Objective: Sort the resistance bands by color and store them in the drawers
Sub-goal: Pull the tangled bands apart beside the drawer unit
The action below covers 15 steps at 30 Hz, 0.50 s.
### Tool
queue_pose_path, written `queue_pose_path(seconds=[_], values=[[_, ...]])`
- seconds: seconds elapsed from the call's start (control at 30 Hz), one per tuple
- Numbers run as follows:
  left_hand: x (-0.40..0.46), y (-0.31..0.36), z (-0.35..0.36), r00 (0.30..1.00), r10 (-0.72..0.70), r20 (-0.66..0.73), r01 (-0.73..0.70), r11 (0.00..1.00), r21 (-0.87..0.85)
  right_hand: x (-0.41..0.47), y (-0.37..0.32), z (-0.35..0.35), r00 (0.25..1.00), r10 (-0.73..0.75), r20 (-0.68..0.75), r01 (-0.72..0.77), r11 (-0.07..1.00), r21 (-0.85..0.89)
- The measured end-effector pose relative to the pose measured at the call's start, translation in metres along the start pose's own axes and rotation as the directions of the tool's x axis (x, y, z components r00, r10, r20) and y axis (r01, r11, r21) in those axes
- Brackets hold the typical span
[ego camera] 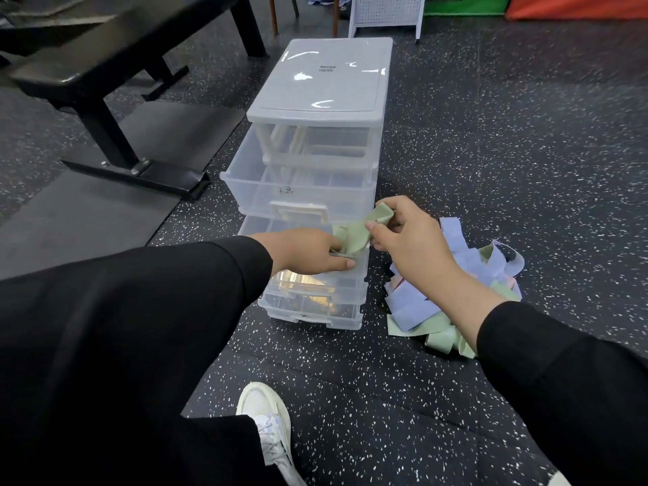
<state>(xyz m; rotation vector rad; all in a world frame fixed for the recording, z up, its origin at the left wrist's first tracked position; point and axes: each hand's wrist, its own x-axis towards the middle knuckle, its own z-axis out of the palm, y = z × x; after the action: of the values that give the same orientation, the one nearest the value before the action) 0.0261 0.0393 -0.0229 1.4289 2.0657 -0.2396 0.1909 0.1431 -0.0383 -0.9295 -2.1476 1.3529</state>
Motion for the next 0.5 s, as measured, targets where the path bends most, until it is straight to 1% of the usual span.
queue_pose_path(seconds=[0.17,0.27,0.37,0.43,0.5], values=[[-0.019,0.003,-0.003,1.0,-0.002,-0.016,0.001,0.998,-0.064,-0.001,0.003,0.002,0.998,0.044,0.05,-0.043,0.999,-0.021],[-0.036,0.005,-0.002,0.999,-0.019,-0.035,0.014,0.99,-0.143,0.001,0.009,0.005,0.993,0.074,0.089,-0.077,0.996,0.037],[-0.05,0.008,-0.004,0.992,-0.032,-0.123,0.002,0.972,-0.234,0.0,0.008,0.007,0.989,0.099,0.11,-0.107,0.991,0.074],[-0.058,0.013,-0.007,0.979,-0.048,-0.199,-0.007,0.965,-0.264,-0.001,0.002,0.009,0.99,0.099,0.099,-0.107,0.991,0.082],[-0.064,0.015,-0.008,0.968,-0.056,-0.243,-0.015,0.959,-0.282,-0.003,-0.003,0.009,0.992,0.099,0.078,-0.108,0.988,0.111]])
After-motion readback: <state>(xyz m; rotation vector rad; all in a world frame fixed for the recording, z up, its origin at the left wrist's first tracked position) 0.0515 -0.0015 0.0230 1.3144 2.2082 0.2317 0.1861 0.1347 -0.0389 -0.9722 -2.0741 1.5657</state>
